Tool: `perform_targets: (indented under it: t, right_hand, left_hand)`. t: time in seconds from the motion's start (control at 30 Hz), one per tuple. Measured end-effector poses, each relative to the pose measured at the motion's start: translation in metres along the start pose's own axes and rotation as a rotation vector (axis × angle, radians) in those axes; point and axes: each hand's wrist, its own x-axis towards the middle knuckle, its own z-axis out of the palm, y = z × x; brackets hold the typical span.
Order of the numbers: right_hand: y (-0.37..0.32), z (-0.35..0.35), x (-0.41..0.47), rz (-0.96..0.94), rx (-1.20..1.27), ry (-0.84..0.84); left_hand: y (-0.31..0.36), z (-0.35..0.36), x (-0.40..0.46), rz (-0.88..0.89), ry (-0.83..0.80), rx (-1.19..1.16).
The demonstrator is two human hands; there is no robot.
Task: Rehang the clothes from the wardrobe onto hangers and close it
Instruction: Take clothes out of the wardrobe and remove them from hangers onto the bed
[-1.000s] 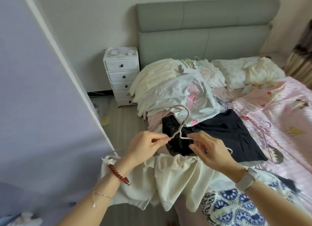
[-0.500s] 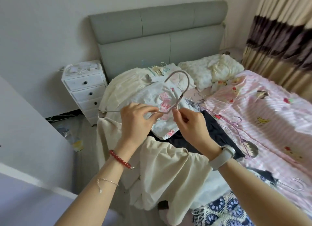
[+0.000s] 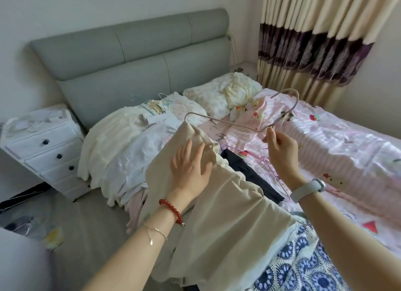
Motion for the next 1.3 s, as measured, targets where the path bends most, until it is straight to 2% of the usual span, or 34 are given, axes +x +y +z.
perform_targets:
  t: [0.27, 0.5, 0.6, 0.77, 0.87, 0.93, 1.13, 1.23, 1.3]
  right_hand:
    - [0.115, 0.006, 0.11, 0.231, -0.088, 0.056]
    - [0.226, 0.049, 0.173, 0.394, -0.224, -0.033]
    - [0.27, 0.078, 0.179, 0.405, -0.281, -0.149]
    - [0.339, 0.126, 0.146, 0.51, -0.381, -0.471]
    - [0.361, 0.137, 0.122, 0.492, -0.439, -0.62]
    - [0.362, 0.137, 0.102, 0.464, -0.502, -0.656]
    - [0.311, 0.143, 0.014, 0.077, -0.559, -0.701]
    - [0.276, 0.15, -0.042, -0.103, -0.48, -0.88]
    - [0.258, 0.161, -0.077, -0.115, -0.483, -0.993]
  left_hand:
    - [0.014, 0.114, 0.066, -0.01, -0.334, 0.089]
    - [0.007, 0.214, 0.102, -0.043, -0.528, 0.205]
    - [-0.011, 0.252, 0.102, -0.103, -0.582, 0.243]
    - [-0.042, 0.299, 0.085, -0.186, -0.701, 0.357]
    - [-0.054, 0.311, 0.079, -0.187, -0.727, 0.347]
    - [-0.056, 0.311, 0.077, -0.17, -0.687, 0.318]
    - [-0.086, 0.284, 0.069, -0.188, -0.367, 0.323]
    - [-0.126, 0.265, 0.054, -0.264, -0.426, 0.379]
    - [-0.151, 0.253, 0.041, -0.312, -0.516, 0.397]
